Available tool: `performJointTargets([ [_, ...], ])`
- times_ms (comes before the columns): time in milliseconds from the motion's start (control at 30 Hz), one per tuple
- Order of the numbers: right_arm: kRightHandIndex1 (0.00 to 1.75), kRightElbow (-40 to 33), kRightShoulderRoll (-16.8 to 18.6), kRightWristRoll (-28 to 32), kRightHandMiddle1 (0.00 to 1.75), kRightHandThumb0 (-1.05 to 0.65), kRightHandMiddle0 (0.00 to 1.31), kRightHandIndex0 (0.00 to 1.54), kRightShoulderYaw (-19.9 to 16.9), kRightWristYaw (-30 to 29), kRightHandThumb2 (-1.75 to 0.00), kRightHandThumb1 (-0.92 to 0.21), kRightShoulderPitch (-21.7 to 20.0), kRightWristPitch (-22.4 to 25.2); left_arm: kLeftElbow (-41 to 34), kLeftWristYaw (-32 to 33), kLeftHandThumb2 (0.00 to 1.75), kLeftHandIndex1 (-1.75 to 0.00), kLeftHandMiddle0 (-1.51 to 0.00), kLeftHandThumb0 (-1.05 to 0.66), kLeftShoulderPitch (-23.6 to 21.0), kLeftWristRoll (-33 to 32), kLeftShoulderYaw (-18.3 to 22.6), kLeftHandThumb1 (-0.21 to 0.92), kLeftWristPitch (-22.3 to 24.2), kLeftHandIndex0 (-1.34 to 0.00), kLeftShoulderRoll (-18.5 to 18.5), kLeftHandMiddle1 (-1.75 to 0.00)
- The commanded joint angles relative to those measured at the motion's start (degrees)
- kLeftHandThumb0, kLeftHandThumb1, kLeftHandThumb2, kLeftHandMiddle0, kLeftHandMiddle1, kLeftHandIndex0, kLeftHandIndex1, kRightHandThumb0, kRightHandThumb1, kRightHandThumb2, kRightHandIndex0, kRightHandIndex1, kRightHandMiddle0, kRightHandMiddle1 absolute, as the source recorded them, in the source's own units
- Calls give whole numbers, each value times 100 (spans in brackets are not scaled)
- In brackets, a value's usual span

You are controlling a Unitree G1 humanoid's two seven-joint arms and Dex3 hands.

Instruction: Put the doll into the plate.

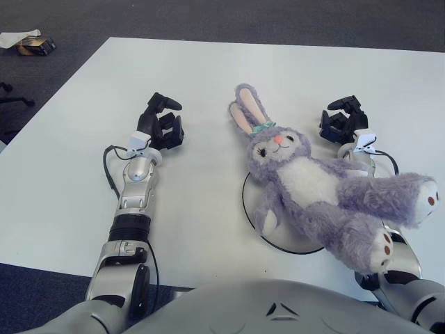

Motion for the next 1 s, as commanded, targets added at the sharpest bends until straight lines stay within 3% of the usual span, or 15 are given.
performJointTargets([
  [0,156,258,25,-60,175,-1,33,61,27,16,-114,-42,327,373,149,33,104,-175,-95,-42,338,40,-31,54,67,-44,-108,-175],
  [767,158,185,26,-80,175,-1,33,61,37,-12,-115,-42,339,499,153,-18,105,-175,-95,-42,335,8,-52,53,139,-44,-108,-175],
  [967,156,-61,-33,-270,175,-1,33,60,164,-75,-113,-44,397,757,213,-52,107,-175,-96,-42,332,61,-133,52,96,-46,-106,-175],
])
